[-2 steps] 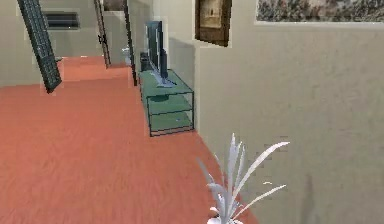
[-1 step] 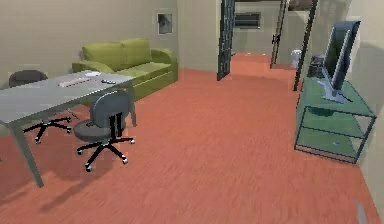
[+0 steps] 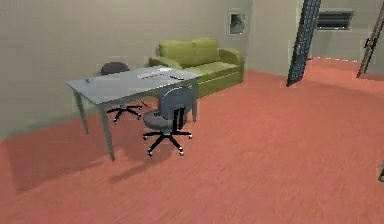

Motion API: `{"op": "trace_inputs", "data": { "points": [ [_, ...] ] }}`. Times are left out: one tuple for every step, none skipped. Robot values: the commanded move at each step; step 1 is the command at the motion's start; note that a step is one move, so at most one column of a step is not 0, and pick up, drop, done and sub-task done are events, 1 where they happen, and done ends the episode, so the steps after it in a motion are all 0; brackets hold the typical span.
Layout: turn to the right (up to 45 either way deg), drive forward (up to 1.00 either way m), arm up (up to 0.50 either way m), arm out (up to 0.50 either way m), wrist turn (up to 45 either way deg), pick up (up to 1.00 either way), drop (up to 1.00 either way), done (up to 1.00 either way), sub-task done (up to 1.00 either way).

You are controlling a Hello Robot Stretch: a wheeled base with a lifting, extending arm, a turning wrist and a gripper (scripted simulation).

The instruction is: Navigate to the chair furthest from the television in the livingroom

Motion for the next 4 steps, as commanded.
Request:
{"op": "trace_inputs", "data": {
  "points": [
    [0.0, 1.0, 0.0, 0.0, 0.0, 0.0, 0.0, 0.0, 0.0],
    [0.0, 0.15, 0.0, 0.0, 0.0, 0.0, 0.0, 0.0, 0.0],
    [45.0, 0.0, 0.0, 0.0, 0.0, 0.0, 0.0, 0.0, 0.0],
    [45.0, 0.0, 0.0, 0.0, 0.0, 0.0, 0.0, 0.0, 0.0]
  ]
}}
